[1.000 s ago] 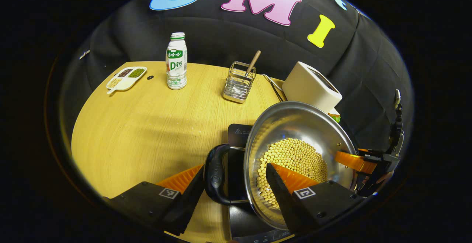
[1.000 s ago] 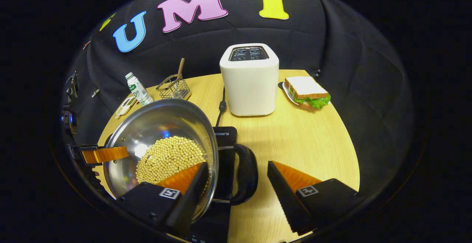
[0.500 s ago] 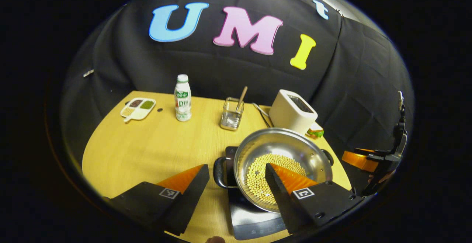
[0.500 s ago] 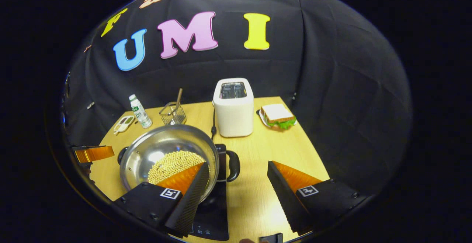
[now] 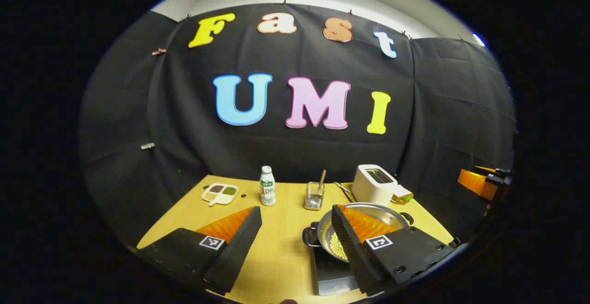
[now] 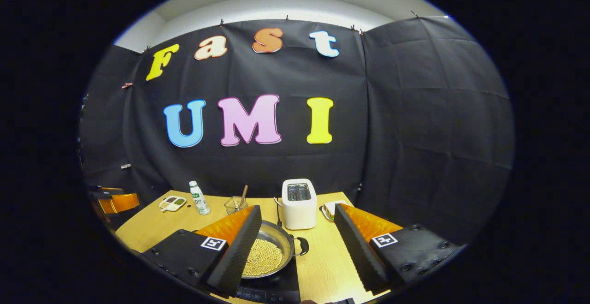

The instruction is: First push the handle of the pot to place it horizontally, then grasp the pot with both hands and set it on the induction cooktop.

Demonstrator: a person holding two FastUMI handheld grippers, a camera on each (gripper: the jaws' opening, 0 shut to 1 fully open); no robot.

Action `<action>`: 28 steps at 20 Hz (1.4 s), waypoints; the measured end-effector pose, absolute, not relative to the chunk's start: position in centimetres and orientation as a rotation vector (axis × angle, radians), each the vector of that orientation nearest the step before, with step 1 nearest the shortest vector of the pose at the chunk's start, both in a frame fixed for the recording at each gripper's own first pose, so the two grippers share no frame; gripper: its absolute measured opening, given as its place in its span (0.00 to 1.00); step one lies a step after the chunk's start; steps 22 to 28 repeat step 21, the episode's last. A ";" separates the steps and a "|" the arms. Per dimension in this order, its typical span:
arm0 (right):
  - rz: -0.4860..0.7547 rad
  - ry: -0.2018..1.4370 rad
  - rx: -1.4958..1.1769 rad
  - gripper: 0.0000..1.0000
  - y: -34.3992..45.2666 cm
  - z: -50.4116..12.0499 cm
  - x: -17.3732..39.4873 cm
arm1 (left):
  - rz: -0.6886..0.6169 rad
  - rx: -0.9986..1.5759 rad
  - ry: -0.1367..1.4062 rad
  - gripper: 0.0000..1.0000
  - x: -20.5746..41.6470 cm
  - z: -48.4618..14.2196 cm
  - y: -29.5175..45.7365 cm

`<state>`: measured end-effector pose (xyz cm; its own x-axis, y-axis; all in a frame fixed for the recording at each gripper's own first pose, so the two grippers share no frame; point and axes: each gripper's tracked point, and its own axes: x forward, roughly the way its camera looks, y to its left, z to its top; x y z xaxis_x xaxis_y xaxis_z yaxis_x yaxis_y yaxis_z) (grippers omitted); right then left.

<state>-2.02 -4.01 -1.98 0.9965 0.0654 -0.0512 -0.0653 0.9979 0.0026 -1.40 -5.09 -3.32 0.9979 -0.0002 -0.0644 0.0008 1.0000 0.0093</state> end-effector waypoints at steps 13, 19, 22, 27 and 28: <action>0.136 -0.024 -0.050 0.98 -1.3 -2.4 -12.3 | 0.139 0.027 -0.069 0.95 -14.9 -3.1 -2.4; 0.124 -0.001 -0.022 0.98 -2.7 -2.6 -12.4 | 0.139 -0.003 -0.046 0.95 -16.2 -4.4 -2.3; 0.112 0.005 -0.006 0.98 -3.3 -2.7 -12.5 | 0.136 -0.001 -0.048 0.95 -16.2 -4.6 -2.4; 0.112 0.005 -0.006 0.98 -3.3 -2.7 -12.5 | 0.136 -0.001 -0.048 0.95 -16.2 -4.6 -2.4; 0.112 0.005 -0.006 0.98 -3.3 -2.7 -12.5 | 0.136 -0.001 -0.048 0.95 -16.2 -4.6 -2.4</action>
